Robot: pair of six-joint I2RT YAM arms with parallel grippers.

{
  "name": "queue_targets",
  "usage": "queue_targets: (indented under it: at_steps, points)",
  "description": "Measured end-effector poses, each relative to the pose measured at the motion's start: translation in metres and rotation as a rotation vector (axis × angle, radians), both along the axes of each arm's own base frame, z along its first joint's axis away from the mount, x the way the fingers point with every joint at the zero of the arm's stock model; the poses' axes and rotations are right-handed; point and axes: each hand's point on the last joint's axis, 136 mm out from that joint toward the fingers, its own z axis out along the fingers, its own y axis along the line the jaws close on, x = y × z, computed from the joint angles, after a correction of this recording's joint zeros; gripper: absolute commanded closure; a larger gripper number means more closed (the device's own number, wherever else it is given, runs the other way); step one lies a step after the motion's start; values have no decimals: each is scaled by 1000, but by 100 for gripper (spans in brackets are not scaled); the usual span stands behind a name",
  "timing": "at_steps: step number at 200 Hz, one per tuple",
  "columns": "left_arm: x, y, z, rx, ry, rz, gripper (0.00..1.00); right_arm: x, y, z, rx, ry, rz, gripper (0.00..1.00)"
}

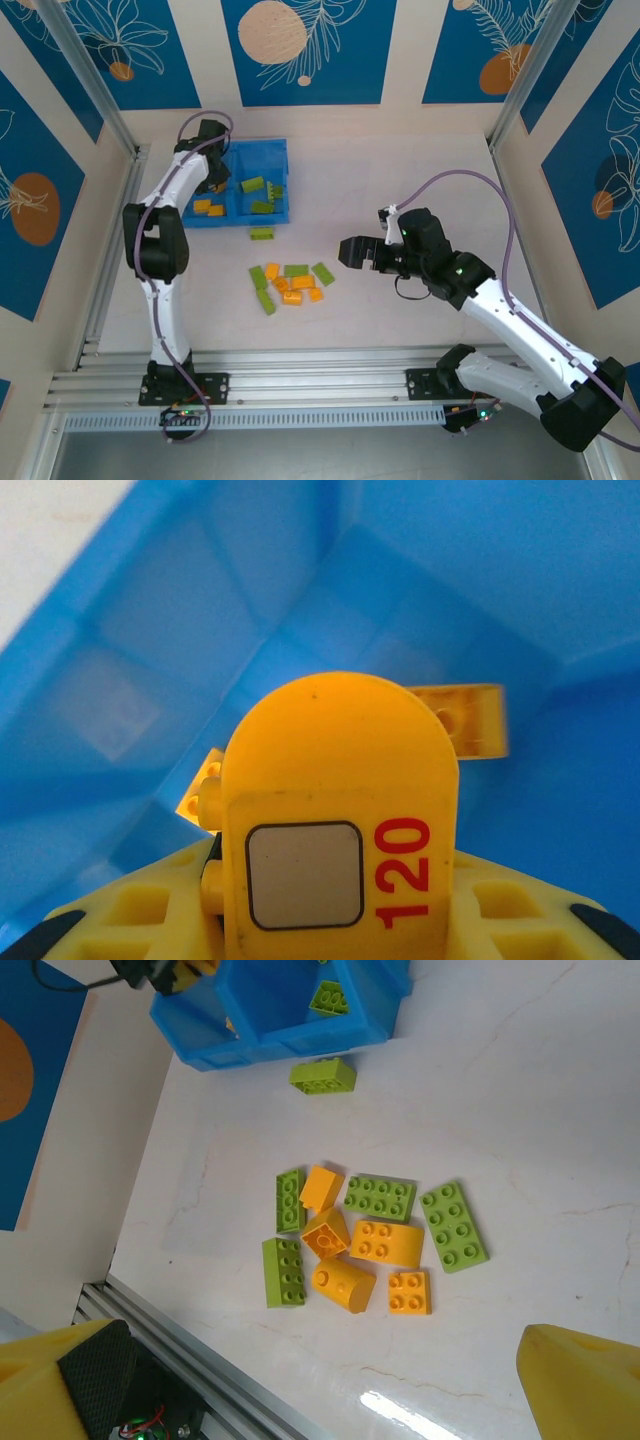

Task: Sort the legos into containers by color

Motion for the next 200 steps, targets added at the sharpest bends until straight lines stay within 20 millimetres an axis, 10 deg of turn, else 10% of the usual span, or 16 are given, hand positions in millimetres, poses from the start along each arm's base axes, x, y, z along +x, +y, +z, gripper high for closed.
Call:
queue_targets:
  at_steps: [62, 109, 160, 200]
  points:
    - [-15, 3, 7, -37, 17, -13, 29, 0, 3, -5, -13, 11, 7, 0]
    - [-59, -5, 95, -111, -174, -52, 33, 8, 25, -23, -68, 64, 41, 0]
    - [-167, -77, 207, -173, -499, -426, 41, 39, 105, -47, -155, 92, 123, 0]
    - [-232, -82, 212, -60, -525, -689, 33, 85, 173, -93, -266, 87, 128, 1]
